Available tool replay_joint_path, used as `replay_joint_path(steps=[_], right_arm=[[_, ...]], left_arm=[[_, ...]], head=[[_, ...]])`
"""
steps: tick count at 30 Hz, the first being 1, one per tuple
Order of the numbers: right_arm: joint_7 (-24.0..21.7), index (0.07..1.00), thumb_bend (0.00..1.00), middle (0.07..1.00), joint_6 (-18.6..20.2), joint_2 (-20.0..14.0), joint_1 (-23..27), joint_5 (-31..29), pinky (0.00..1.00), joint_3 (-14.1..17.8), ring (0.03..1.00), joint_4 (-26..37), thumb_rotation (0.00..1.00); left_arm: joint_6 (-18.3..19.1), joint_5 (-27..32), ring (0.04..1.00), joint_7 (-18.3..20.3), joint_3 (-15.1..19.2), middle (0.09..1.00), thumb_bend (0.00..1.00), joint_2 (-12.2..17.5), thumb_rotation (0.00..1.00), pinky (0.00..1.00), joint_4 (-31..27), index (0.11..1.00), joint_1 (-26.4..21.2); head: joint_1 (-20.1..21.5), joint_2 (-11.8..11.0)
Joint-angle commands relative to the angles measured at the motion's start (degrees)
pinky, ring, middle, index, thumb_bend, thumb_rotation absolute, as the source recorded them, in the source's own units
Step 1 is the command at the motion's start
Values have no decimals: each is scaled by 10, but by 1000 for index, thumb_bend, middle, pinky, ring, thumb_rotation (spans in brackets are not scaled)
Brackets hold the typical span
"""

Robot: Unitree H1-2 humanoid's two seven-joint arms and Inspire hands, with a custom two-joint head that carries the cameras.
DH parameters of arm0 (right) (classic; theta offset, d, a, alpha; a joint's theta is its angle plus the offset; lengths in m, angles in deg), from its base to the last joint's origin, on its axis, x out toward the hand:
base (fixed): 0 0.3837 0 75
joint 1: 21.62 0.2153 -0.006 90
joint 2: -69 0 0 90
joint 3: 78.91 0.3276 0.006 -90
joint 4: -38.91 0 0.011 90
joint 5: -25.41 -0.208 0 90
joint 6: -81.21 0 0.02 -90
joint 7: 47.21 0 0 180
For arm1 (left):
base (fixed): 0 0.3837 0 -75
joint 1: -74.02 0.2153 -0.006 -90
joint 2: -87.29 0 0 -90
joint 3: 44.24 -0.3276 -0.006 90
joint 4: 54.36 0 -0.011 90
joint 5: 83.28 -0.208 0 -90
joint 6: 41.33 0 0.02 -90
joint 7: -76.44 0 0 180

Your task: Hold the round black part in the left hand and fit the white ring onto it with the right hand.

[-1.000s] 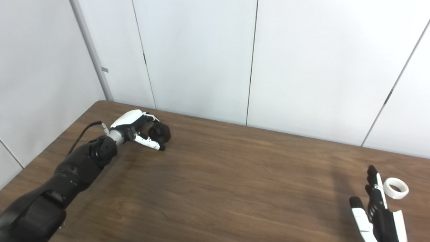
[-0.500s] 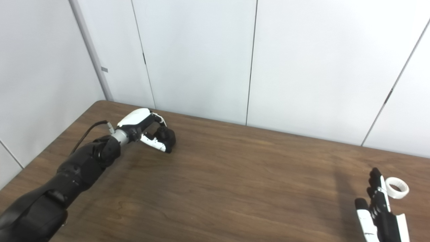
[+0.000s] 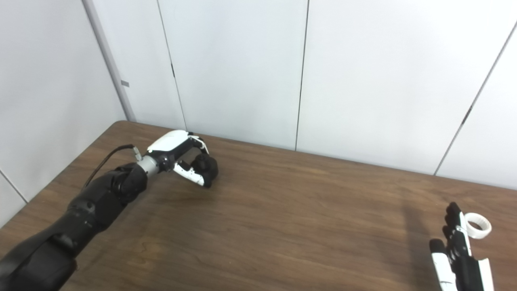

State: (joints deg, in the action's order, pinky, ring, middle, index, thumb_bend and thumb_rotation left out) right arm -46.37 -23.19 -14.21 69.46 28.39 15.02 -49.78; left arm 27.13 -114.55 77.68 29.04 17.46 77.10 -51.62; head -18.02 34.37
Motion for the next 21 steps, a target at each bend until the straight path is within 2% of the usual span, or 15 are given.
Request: replay_joint_path(steps=[1, 9, 14, 18, 21], right_arm=[[2, 992, 483, 997, -3, 7, -10, -2, 1000, -1, 1000, 7, 870], [4, 986, 514, 999, 3, 15, -10, 10, 997, -8, 1000, 34, 866], [1, 980, 553, 998, 14, 21, -7, 12, 978, -11, 1000, 53, 866], [3, 973, 597, 992, 15, 25, -6, 16, 983, -12, 1000, 60, 868], [5, 972, 574, 994, 20, 30, -8, 23, 999, -12, 1000, 71, 873]], left_arm=[[-17, 7, 919, 4, 7, 726, 524, 11, 54, 1000, -36, 481, -14], [-52, 31, 920, 24, 7, 712, 524, -28, 54, 1000, -141, 480, 35], [-47, 32, 932, 33, 10, 716, 524, -64, 55, 1000, -210, 479, 68], [-49, 30, 949, 43, 8, 730, 524, -86, 54, 1000, -241, 479, 88], [-51, 27, 971, 49, 6, 752, 524, -96, 56, 1000, -257, 479, 100]], head=[[4, 1], [32, 1], [49, 0], [62, 2], [77, 4]])
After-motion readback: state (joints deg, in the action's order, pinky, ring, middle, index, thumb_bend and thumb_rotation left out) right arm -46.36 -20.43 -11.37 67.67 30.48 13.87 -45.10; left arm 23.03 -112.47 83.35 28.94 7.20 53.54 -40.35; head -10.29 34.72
